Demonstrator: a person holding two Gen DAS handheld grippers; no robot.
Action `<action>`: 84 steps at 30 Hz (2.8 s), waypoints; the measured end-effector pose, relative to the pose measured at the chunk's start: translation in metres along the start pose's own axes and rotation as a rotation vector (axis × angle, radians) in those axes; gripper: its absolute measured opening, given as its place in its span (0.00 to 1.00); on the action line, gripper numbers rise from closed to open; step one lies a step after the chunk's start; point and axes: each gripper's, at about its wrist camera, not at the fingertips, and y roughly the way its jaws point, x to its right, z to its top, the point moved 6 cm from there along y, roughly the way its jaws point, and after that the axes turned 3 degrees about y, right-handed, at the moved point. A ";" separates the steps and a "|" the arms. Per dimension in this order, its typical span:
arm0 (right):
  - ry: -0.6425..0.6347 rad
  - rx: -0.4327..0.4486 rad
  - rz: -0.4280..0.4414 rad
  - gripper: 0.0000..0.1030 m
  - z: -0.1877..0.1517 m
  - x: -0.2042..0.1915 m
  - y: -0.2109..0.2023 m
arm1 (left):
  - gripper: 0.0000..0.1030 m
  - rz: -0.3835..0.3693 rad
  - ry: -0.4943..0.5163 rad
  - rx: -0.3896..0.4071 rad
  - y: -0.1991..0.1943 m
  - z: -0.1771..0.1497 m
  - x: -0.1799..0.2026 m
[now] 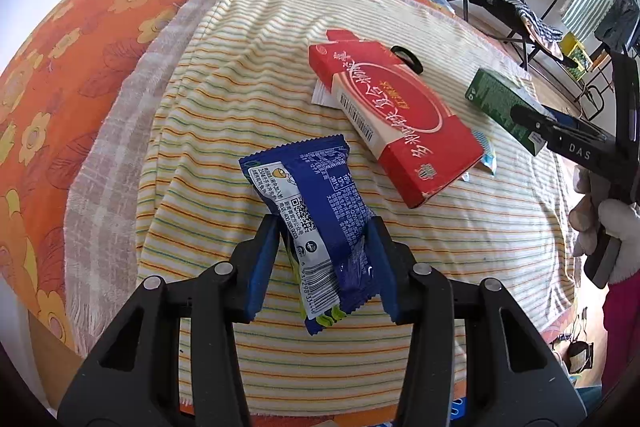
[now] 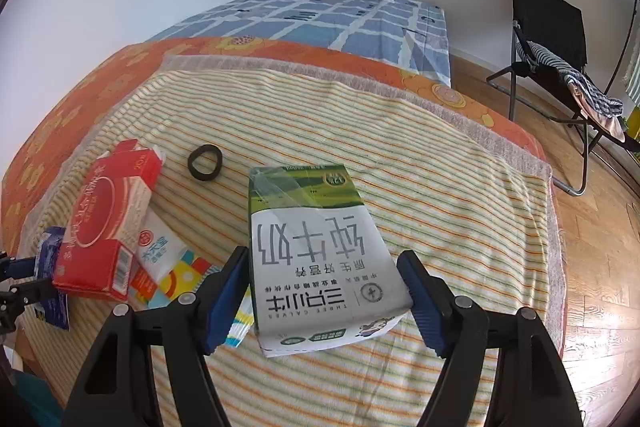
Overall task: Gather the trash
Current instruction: 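Carry the wrapper and milk carton over the blue basket and open both grippers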
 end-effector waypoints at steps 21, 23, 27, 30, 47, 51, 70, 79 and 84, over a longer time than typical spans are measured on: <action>-0.022 0.108 0.058 0.72 -0.024 -0.025 -0.104 | 0.44 -0.022 0.040 0.070 -0.052 -0.022 0.012; -0.024 0.120 0.074 0.72 -0.031 -0.031 -0.120 | 0.44 -0.027 0.051 0.075 -0.059 -0.029 0.015; -0.026 0.133 0.111 0.72 -0.047 -0.044 -0.149 | 0.44 -0.042 0.064 0.077 -0.071 -0.044 0.021; -0.041 0.142 0.137 0.72 -0.065 -0.056 -0.173 | 0.44 -0.051 0.086 0.081 -0.079 -0.057 0.027; -0.111 0.073 0.235 0.72 -0.178 -0.101 -0.220 | 0.44 -0.119 0.143 -0.025 -0.083 -0.148 0.053; -0.121 0.032 0.248 0.73 -0.201 -0.109 -0.215 | 0.44 -0.128 0.145 -0.052 -0.080 -0.165 0.055; -0.198 -0.132 0.267 0.73 -0.268 -0.147 -0.177 | 0.43 -0.115 0.174 -0.179 -0.050 -0.217 0.052; -0.166 -0.227 0.263 0.73 -0.288 -0.145 -0.150 | 0.44 -0.094 0.136 -0.250 -0.029 -0.231 0.041; -0.163 -0.250 0.256 0.74 -0.291 -0.143 -0.142 | 0.44 -0.084 0.121 -0.260 -0.025 -0.230 0.036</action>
